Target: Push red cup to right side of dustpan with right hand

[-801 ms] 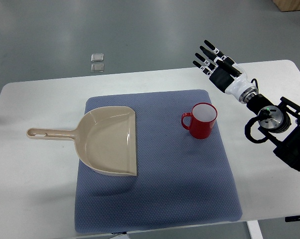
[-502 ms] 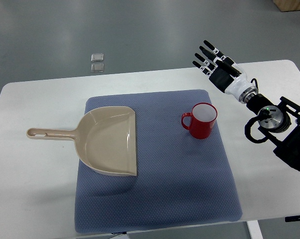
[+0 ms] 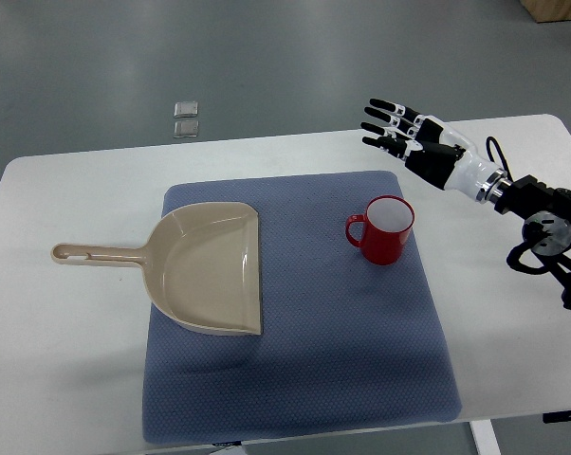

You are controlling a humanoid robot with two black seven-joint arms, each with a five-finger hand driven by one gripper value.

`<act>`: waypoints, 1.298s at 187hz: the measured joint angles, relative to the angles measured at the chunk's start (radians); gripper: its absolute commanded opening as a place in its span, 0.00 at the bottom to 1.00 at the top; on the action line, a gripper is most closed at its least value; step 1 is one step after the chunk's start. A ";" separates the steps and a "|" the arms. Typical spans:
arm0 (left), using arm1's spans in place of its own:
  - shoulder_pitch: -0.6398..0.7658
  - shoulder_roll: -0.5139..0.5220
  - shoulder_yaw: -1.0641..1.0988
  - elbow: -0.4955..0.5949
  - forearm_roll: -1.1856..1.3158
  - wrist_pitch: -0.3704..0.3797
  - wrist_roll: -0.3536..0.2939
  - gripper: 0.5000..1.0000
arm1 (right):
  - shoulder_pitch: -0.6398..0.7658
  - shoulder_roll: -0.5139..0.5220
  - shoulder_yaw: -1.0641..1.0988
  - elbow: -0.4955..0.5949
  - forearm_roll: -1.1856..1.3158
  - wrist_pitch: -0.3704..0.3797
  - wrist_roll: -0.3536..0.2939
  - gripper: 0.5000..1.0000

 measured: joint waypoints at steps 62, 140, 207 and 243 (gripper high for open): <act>0.001 0.000 0.000 -0.002 0.000 0.000 0.001 1.00 | -0.064 -0.090 -0.011 0.003 -0.462 0.004 0.295 0.87; 0.001 0.000 0.000 -0.002 0.000 -0.001 0.002 1.00 | -0.118 -0.062 -0.022 0.011 -0.651 -0.008 0.342 0.87; 0.001 0.000 0.000 -0.002 0.000 -0.001 0.002 1.00 | -0.120 -0.015 -0.063 -0.019 -0.657 -0.116 0.342 0.87; 0.001 0.000 0.000 -0.002 0.000 0.000 0.002 1.00 | -0.120 0.019 -0.063 -0.048 -0.651 -0.147 0.342 0.87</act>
